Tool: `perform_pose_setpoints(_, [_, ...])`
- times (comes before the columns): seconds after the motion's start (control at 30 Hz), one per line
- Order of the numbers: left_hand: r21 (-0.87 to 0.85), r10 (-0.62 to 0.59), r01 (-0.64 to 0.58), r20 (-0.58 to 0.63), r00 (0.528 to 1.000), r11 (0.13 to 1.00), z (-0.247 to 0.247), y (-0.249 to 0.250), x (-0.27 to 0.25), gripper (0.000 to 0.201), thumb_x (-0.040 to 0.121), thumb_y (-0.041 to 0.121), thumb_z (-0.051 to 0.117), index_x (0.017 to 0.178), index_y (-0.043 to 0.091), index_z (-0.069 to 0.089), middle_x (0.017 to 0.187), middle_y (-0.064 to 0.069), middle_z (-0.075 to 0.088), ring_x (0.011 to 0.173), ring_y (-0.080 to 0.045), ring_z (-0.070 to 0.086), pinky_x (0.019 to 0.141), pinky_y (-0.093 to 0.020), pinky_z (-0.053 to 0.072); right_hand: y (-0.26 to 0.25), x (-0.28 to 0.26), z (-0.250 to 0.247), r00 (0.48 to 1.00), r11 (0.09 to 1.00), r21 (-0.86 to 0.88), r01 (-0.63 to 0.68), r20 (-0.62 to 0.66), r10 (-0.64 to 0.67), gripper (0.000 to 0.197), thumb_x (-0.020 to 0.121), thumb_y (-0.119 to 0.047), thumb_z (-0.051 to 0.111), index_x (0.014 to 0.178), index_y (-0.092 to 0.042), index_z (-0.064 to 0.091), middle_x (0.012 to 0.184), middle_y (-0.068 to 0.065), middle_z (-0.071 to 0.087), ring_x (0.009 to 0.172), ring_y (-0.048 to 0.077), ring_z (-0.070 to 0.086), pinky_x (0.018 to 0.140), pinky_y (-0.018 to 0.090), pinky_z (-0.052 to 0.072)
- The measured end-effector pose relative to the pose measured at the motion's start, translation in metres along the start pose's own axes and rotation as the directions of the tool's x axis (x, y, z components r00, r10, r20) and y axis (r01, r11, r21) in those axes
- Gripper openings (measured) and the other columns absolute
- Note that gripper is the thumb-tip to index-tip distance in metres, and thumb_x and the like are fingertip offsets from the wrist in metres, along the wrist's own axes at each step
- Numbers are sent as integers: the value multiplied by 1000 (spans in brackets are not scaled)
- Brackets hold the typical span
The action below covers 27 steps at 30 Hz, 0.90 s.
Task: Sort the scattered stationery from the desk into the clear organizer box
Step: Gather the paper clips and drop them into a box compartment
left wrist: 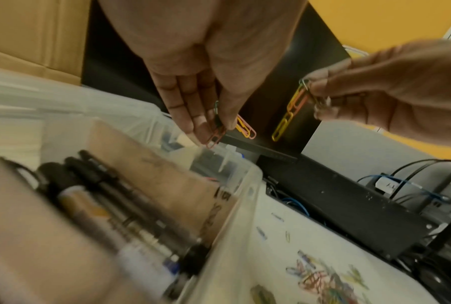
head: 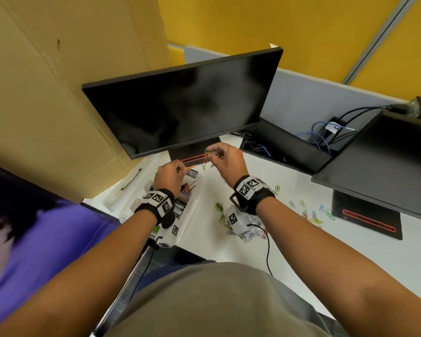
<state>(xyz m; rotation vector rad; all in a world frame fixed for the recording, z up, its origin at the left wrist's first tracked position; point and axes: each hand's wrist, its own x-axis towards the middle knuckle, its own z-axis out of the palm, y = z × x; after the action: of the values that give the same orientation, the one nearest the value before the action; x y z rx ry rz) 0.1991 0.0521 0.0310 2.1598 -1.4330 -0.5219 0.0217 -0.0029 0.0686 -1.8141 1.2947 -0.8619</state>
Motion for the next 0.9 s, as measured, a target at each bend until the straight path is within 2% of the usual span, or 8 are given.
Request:
perform_pose_setpoints(0.1, [51,-9,6,44,999,999,6,-13,-2,8,92,28,63,96,24,69,90,-1,70,82,-22,65,78,-36,57,-4,3,17,1000,1000,-8,7,19,-6,15,90,-12,65,104,-16,71,89,-4,70,77,10,66,74,28,58])
perform_pose_setpoints(0.17, [119,26,-36,78,997,992,10,-17,-4,9,92,27,62,94,24,70,88,-4,71,83,-24,64,79,-37,55,-5,5,27,1000,1000,-24,14,26,-14,15,88,-13,67,101,-18,72,87,-6,69,77,11,64,75,29,56])
perform_pose_setpoints(0.27, [219,77,-100,110,991,971,13,-21,-5,13,92,28,60,97,24,72,90,-4,72,88,-25,62,84,-37,49,-7,5,39,998,998,-55,14,58,-10,16,87,-11,67,101,-17,72,90,-4,69,80,11,62,73,23,52])
perform_pose_setpoints(0.43, [97,51,-66,144,988,993,12,-33,-2,20,90,10,60,104,16,72,99,-7,71,92,-23,64,82,-34,54,-6,5,52,996,998,-67,8,89,-2,13,89,-15,68,101,-19,72,91,-4,70,80,8,62,70,17,50])
perform_pose_setpoints(0.63, [55,30,-35,94,995,998,7,-37,2,15,88,4,55,94,14,65,98,-6,65,84,-21,61,72,-31,52,-4,4,67,991,991,-135,1,132,17,15,88,-16,69,103,-16,72,92,-2,71,81,11,64,73,22,52])
perform_pose_setpoints(0.8, [55,16,-21,93,996,998,7,-37,0,14,88,2,56,97,11,62,102,-9,63,89,-26,62,76,-37,54,7,1,87,980,956,-293,11,191,47,15,90,-10,61,98,-16,73,93,3,72,83,18,65,77,32,55])
perform_pose_setpoints(0.9, [58,31,-37,94,995,998,9,-38,0,15,89,1,56,100,10,63,106,-11,63,92,-25,63,79,-34,54,9,-2,96,968,921,-388,44,243,56,18,91,-11,59,102,-15,72,100,6,71,88,21,65,80,34,55])
